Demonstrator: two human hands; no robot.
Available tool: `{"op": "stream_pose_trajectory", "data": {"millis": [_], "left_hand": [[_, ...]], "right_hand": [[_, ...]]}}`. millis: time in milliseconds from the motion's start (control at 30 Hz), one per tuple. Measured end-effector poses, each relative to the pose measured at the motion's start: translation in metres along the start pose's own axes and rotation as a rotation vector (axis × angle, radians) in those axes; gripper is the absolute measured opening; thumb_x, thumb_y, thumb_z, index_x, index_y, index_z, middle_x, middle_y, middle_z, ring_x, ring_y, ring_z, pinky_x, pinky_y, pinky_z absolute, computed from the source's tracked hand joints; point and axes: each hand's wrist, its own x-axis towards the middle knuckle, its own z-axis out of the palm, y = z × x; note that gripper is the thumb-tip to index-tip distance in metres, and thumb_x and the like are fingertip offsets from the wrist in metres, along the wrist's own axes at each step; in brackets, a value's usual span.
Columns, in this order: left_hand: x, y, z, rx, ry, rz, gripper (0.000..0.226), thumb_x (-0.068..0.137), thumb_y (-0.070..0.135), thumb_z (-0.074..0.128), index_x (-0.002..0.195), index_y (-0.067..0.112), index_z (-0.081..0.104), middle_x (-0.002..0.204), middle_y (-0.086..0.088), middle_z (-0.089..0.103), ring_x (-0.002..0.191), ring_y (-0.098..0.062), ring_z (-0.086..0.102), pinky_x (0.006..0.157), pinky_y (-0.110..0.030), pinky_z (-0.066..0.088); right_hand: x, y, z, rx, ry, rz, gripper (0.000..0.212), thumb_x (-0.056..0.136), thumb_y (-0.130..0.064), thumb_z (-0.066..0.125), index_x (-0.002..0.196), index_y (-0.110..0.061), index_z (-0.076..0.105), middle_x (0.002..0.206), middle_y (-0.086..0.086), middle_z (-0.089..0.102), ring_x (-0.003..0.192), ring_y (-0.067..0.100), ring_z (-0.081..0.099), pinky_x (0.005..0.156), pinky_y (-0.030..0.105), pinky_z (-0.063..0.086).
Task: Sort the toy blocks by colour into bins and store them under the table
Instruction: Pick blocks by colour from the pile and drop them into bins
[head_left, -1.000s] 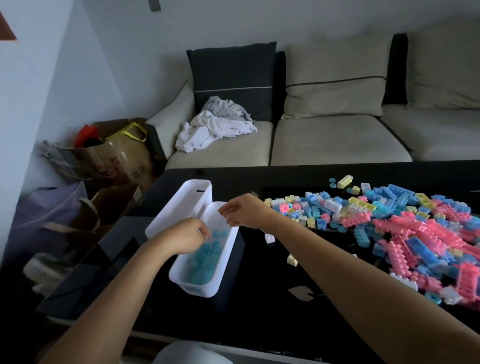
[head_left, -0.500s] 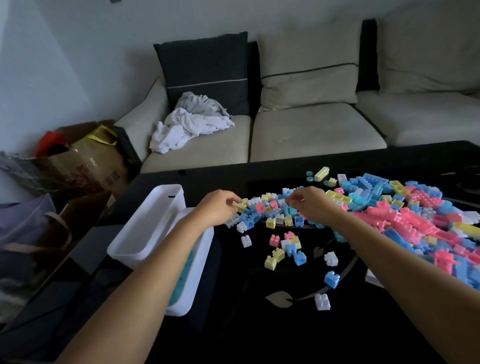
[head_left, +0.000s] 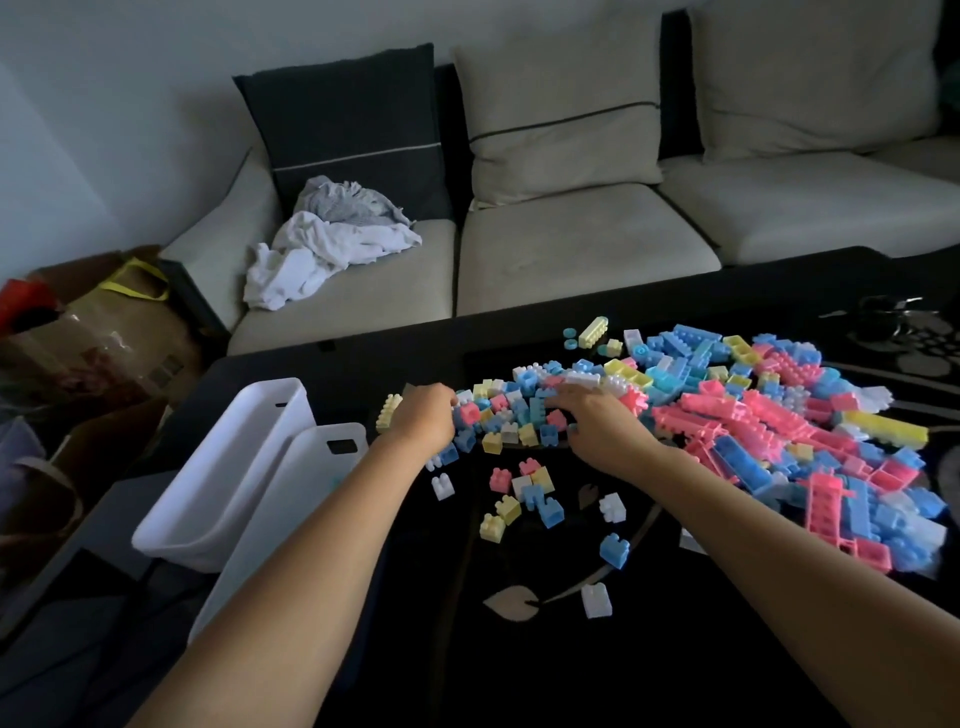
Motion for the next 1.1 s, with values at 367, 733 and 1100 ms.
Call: {"op": "stream_pose_trajectory", "data": {"millis": [367, 733, 1100], "left_hand": [[-0.019, -0.002, -0.015, -0.114, -0.072, 0.007, 0.050, 0.082, 0.008, 0.070, 0.128, 0.015, 0.054, 0.117, -0.007, 0.061, 0.102, -0.020, 0.061, 0.088, -0.034, 0.052], [0.013, 0.001, -0.042, -0.699, -0.060, -0.393, 0.031, 0.094, 0.003, 0.040, 0.079, 0.011, 0.066, 0.086, -0.005, 0.057, 0.066, -0.013, 0.049, 0.053, -0.022, 0.042], [0.054, 0.000, -0.012, -0.172, -0.091, -0.224, 0.037, 0.090, 0.040, 0.059, 0.106, 0.007, 0.066, 0.092, -0.004, 0.064, 0.079, -0.016, 0.060, 0.065, -0.026, 0.046]], "right_hand": [[0.035, -0.033, 0.006, -0.087, -0.135, 0.048, 0.029, 0.092, -0.026, 0.055, 0.115, -0.009, 0.056, 0.116, 0.009, 0.055, 0.093, 0.019, 0.057, 0.072, 0.027, 0.045], [0.026, -0.028, 0.009, -0.013, -0.060, 0.043, 0.022, 0.085, 0.005, 0.053, 0.102, -0.009, 0.060, 0.112, 0.007, 0.056, 0.090, 0.018, 0.055, 0.069, 0.023, 0.041], [0.009, -0.011, 0.013, 0.060, -0.122, 0.027, 0.037, 0.086, 0.007, 0.051, 0.116, -0.013, 0.061, 0.118, 0.007, 0.059, 0.096, 0.022, 0.060, 0.078, 0.031, 0.053]]}}
